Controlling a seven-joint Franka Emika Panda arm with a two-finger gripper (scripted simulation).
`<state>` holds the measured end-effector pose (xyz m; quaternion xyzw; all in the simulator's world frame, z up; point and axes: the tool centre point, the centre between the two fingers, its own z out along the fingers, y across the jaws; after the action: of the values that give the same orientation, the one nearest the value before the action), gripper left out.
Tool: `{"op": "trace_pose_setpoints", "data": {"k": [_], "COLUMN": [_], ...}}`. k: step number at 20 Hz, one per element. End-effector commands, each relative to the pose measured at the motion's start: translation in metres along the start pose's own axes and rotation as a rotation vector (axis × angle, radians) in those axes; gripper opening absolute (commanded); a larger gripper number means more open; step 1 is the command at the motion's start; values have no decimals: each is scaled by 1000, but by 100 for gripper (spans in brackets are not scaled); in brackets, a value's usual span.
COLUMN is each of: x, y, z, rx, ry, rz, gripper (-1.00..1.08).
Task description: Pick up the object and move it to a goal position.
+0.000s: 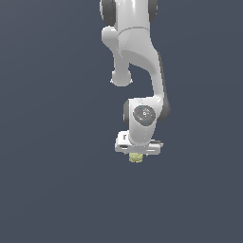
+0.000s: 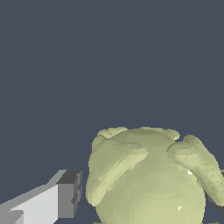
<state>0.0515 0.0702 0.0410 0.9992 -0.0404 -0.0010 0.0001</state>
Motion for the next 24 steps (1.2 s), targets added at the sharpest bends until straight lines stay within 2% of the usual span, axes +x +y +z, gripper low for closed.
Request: {"op": "trace_pose_setpoints", "data": {"k": [1, 2, 3, 16, 24], "x": [1, 2, 2, 1, -4], "y": [0, 0, 0, 0, 1], "z": [2, 2, 2, -1, -32], "rx": [0, 0, 0, 0, 0], "ry": [2, 2, 2, 2, 2], "rz": [0, 0, 0, 0, 0], "gripper": [100, 100, -100, -100, -100]}}
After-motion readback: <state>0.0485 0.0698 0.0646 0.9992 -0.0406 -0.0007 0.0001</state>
